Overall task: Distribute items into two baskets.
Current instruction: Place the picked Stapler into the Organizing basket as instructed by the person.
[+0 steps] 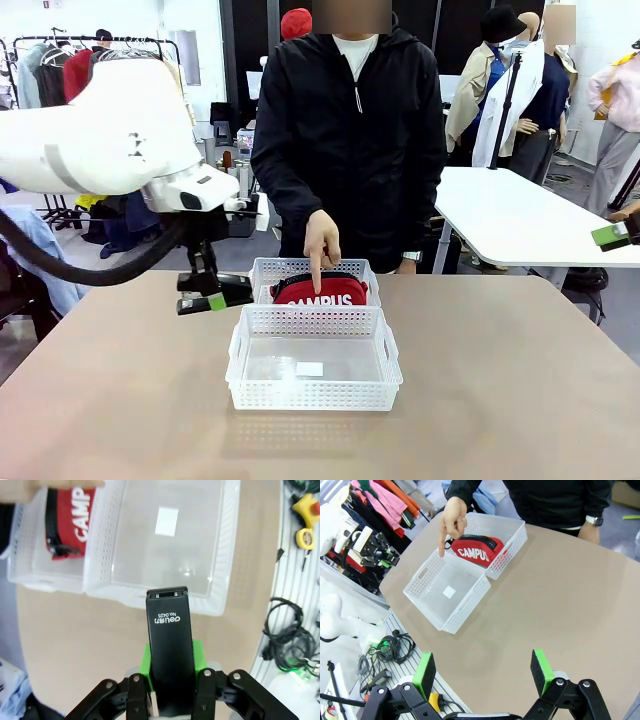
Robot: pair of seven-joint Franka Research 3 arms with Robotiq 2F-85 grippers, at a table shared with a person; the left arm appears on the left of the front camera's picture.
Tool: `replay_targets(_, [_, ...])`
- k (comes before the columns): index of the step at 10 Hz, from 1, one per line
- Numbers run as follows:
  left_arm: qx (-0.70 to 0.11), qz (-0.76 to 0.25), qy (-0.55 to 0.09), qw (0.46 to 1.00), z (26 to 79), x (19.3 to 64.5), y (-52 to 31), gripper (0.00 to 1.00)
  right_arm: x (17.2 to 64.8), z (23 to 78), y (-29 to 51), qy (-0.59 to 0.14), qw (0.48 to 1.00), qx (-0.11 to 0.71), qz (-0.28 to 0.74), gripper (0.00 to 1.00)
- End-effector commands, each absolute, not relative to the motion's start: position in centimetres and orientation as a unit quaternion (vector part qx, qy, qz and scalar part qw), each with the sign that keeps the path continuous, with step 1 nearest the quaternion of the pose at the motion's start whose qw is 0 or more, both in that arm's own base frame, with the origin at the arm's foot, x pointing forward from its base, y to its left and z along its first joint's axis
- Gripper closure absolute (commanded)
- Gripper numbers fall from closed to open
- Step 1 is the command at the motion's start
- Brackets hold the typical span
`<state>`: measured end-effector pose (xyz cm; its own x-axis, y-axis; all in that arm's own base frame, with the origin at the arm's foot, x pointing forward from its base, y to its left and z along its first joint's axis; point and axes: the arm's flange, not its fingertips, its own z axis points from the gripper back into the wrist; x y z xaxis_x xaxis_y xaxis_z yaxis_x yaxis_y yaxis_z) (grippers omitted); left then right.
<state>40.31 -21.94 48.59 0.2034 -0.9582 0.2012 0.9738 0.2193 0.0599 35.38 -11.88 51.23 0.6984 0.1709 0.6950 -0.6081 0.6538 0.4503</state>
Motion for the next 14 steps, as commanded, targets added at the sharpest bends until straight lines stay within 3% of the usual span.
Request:
replay_targets(1, [-0.044,-0.643,-0.096,0.758,48.3,41.5,-23.7,1.0,35.4,51.3,-11.9,-0.315,0.853,0.348,0.23,0.0])
replay_targets(8, [-0.039,-0.685,-0.089,0.722,44.3,42.3,-31.2,1.0,35.4,51.3,-11.9,-0.315,0.853,0.348,0.23,0.0])
replay_targets(14, [-0.035,-0.708,-0.099,0.698,39.3,42.3,-32.4,1.0,35.4,51.3,-11.9,-0.315,0.853,0.348,0.23,0.0])
